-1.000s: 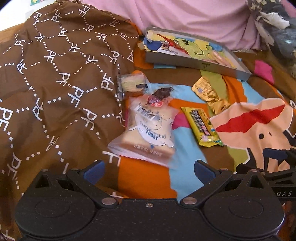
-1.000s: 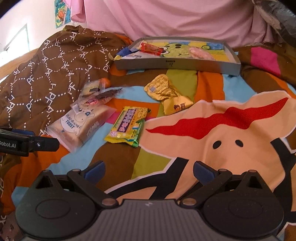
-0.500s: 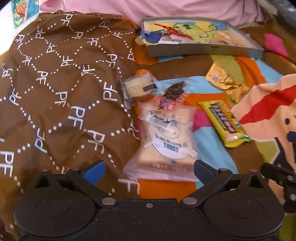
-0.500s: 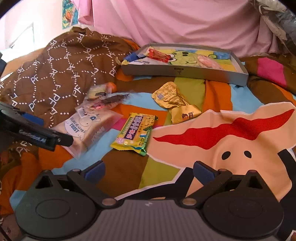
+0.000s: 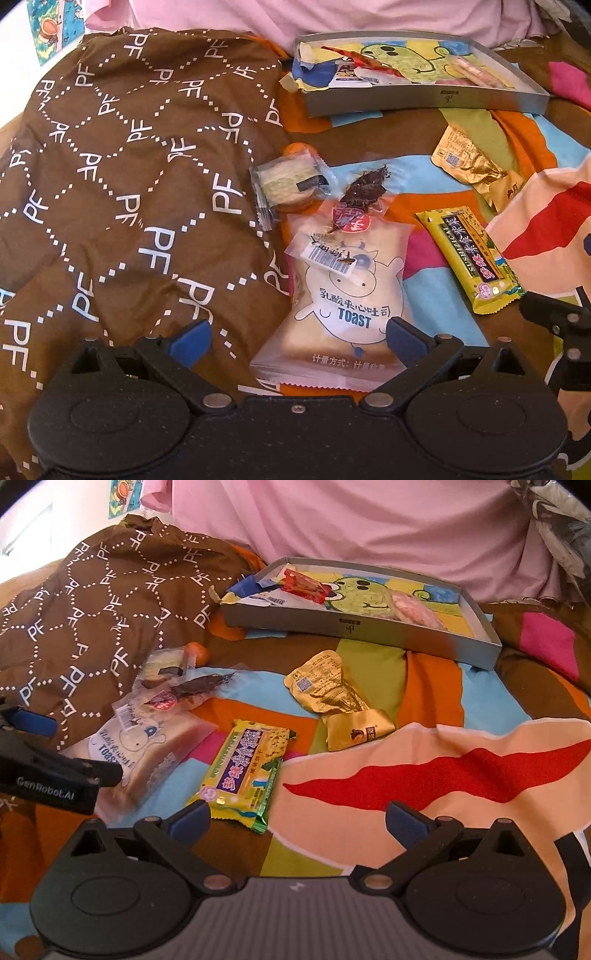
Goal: Organize snacks
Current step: 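Move both tools back toward the toast bag and candy bar, then grasp the toast bag with left gripper while right grasps the yellow biscuit bar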
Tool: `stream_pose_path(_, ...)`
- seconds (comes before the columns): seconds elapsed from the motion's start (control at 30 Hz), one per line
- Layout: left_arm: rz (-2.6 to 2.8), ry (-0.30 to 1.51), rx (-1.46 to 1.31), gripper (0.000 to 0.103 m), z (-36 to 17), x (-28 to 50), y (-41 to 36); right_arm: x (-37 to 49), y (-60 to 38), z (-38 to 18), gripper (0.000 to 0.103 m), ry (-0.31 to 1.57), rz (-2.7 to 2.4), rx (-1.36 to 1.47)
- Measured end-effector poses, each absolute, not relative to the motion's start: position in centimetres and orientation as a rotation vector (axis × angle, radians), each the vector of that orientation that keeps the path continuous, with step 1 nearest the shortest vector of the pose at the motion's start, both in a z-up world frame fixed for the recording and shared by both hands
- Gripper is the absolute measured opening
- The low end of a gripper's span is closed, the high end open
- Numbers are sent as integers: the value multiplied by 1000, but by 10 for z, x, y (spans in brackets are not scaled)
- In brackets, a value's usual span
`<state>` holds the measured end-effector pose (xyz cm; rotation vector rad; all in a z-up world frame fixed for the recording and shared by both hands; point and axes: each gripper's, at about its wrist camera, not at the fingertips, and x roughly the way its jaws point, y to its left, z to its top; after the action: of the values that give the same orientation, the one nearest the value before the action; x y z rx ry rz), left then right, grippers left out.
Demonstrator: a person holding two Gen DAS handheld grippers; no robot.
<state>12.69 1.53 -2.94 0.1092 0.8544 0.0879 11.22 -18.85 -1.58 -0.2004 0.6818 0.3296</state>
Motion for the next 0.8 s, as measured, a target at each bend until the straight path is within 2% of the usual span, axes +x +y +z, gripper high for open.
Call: stream_pose_path(0.8, 72, 850, 187, 101, -28, 126, 6, 135, -170, -30, 103, 734, 340, -242)
